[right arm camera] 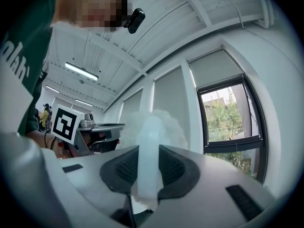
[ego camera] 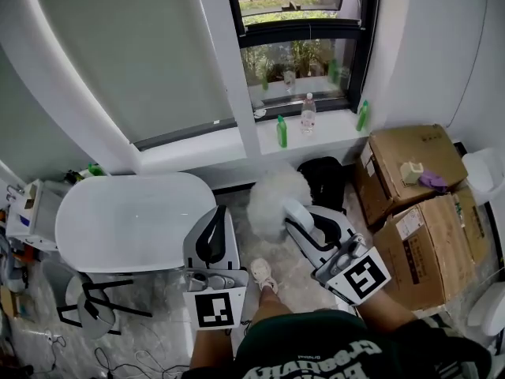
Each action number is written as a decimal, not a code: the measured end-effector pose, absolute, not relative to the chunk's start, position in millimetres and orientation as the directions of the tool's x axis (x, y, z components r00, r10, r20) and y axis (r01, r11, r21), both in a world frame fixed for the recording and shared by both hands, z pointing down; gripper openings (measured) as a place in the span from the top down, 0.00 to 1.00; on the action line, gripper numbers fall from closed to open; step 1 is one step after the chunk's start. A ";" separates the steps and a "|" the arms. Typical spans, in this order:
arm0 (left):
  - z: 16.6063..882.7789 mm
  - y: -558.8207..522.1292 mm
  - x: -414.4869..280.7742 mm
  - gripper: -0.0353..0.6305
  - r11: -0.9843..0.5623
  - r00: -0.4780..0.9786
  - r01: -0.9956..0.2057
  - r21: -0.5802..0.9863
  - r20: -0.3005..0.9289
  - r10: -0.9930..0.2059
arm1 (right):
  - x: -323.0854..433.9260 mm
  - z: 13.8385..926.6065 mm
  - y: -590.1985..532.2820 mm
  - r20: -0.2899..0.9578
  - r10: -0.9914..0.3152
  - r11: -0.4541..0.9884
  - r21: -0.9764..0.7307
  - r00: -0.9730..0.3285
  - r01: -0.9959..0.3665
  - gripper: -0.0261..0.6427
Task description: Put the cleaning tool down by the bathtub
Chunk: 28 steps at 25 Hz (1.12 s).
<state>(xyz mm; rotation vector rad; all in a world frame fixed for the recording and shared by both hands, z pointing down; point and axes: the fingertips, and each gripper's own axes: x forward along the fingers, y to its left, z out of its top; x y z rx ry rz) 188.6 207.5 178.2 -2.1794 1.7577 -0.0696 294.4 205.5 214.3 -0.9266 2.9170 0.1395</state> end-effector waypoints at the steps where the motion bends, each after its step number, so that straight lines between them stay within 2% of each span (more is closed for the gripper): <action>1: 178.4 197.1 185.4 0.93 -0.179 0.236 -0.938 -0.297 -0.170 -0.957 | 291.7 214.9 197.2 -0.096 -0.575 0.811 0.061 -0.812 -0.582 0.82; 7: 179.4 136.0 164.0 0.93 -0.216 0.282 -0.902 -0.373 -0.131 -0.951 | 261.9 210.6 139.2 -0.090 -0.597 0.796 0.057 -0.798 -0.602 0.82; 23: 182.5 -19.1 61.4 0.93 -0.257 0.315 -0.903 -0.344 -0.122 -0.941 | 156.4 205.9 -16.1 -0.107 -0.625 0.771 0.070 -0.773 -0.633 0.82; 28: 187.0 -45.7 38.4 0.93 -0.261 0.313 -0.911 -0.321 -0.121 -0.942 | 133.1 215.8 -42.9 -0.069 -0.631 0.771 0.052 -0.772 -0.635 0.82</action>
